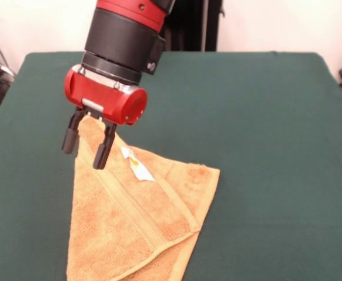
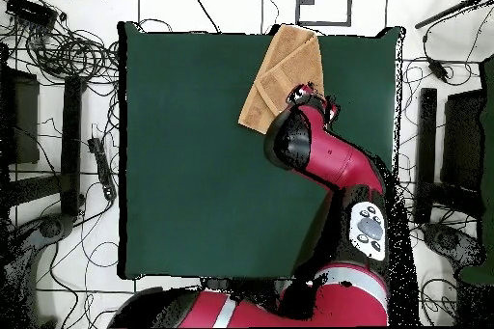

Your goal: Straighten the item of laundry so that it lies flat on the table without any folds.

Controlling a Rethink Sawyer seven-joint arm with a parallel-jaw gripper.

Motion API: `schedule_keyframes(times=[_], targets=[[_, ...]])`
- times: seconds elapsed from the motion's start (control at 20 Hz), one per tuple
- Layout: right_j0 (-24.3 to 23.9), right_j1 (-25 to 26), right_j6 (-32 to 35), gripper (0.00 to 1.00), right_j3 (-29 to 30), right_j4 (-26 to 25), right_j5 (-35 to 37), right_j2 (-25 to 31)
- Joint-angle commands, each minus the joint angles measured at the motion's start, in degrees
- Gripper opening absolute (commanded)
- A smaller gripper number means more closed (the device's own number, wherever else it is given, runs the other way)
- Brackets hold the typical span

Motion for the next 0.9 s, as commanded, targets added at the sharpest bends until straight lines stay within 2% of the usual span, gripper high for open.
schedule_keyframes(times=[0.05, 0.3, 0.45, 0.9], targets=[[0.8, 3.21, 7.86, 1.0, 2.29, -0.23, 5.62, 9.58], [2.72, 4.12, 8.18, 1.0, 1.78, 0.07, 4.45, 8.56], [2.58, 3.24, 9.31, 1.0, 3.04, 1.24, 6.5, 10.0], [2.11, 1.89, 13.2, 1.0, 6.44, 4.01, 6.36, 14.31]])
